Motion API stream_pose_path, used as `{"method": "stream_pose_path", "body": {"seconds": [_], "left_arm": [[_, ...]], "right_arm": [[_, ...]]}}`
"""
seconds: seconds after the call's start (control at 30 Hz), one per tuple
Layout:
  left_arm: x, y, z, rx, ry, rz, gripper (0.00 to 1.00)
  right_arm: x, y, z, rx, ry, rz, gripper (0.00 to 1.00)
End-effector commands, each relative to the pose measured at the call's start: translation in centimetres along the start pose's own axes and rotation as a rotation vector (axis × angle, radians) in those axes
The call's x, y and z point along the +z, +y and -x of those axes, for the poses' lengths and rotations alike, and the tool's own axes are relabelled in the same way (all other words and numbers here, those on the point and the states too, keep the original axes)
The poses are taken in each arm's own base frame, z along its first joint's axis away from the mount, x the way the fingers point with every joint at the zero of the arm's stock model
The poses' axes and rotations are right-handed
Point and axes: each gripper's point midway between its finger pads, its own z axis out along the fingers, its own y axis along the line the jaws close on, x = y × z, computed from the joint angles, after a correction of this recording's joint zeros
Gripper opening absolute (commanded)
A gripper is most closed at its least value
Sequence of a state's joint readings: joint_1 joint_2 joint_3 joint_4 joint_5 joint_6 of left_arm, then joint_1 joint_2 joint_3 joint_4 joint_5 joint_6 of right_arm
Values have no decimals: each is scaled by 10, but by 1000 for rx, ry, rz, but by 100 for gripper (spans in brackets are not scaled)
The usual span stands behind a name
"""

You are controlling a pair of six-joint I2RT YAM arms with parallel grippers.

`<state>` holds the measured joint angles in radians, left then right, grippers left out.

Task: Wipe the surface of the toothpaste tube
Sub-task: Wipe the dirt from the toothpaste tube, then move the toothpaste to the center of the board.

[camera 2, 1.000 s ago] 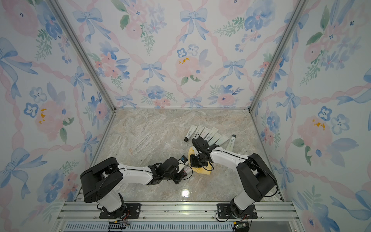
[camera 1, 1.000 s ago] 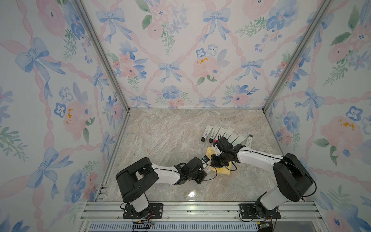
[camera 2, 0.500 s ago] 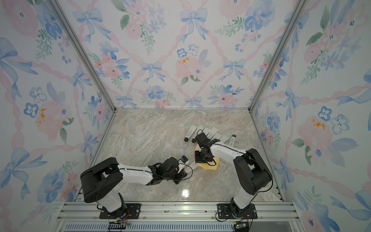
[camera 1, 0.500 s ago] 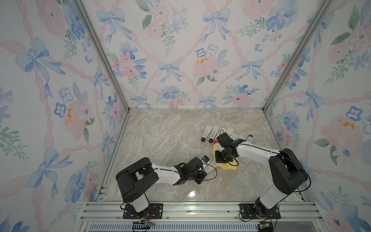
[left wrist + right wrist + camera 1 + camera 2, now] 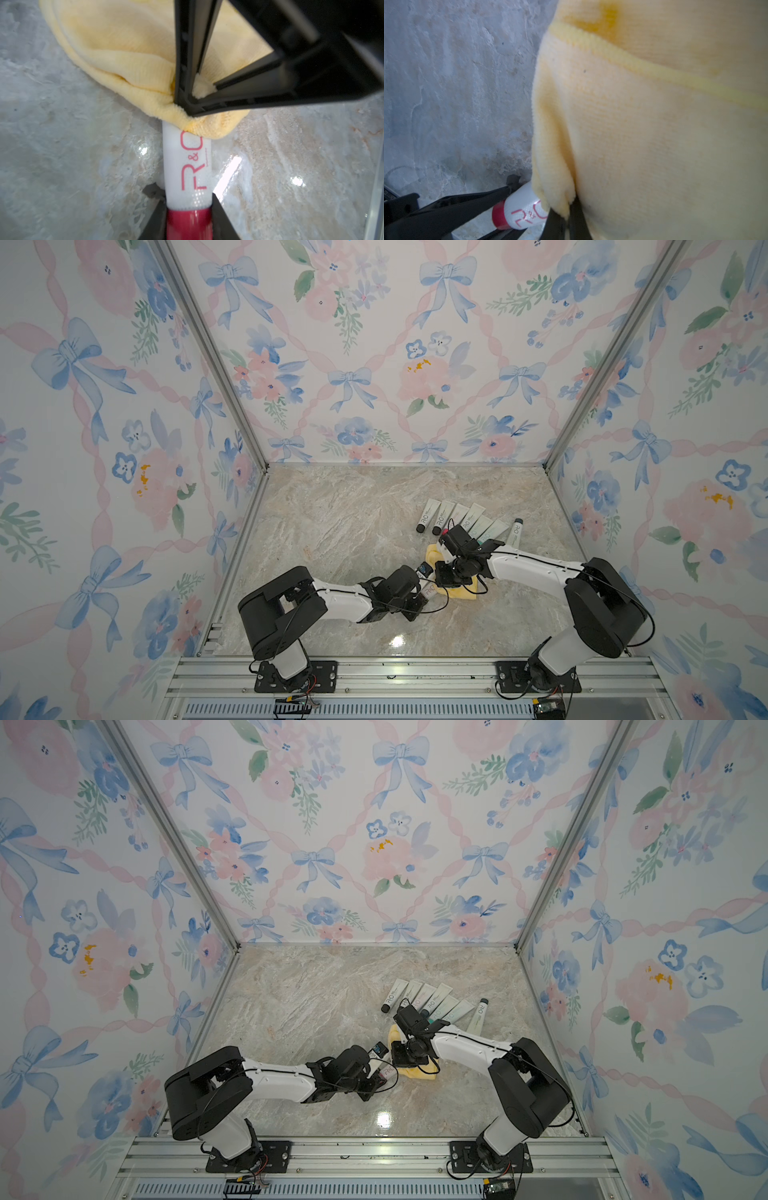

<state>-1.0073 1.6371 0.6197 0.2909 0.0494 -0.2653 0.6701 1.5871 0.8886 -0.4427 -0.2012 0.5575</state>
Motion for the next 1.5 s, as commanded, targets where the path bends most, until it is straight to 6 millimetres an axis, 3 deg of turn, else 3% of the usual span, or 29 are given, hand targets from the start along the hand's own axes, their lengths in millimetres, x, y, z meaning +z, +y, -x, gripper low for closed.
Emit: {"method": "stream_pose_path", "body": {"seconds": [0.0, 0.13, 0.3, 0.47, 0.77, 0.9, 0.93, 1.23, 1.47], "left_arm": [[1, 8, -34, -13, 110, 35, 30], [-3, 12, -35, -40, 106, 51, 31], [-16, 32, -32, -115, 86, 111, 32], [-27, 66, -29, -227, 62, 200, 32], [-37, 127, -26, -381, 53, 416, 31], [-32, 149, -12, -408, 42, 457, 31], [-30, 155, 4, -415, 16, 452, 31], [6, 179, 76, -344, -41, 407, 34], [27, 210, 108, -385, -81, 402, 34]], "right_arm": [[-1, -39, -34, 72, 105, -90, 6], [-26, -79, -22, 192, 21, -109, 6], [-56, -98, -22, 230, -37, -119, 7], [-63, -96, -27, 237, -50, -99, 7], [-48, -80, -32, 188, -22, -75, 7], [-34, -64, -43, 132, 17, -78, 7], [-30, -60, -46, 126, 23, -74, 7], [-1, -38, -58, 113, 59, -48, 7], [8, -27, -59, 90, 79, -48, 7]]}}
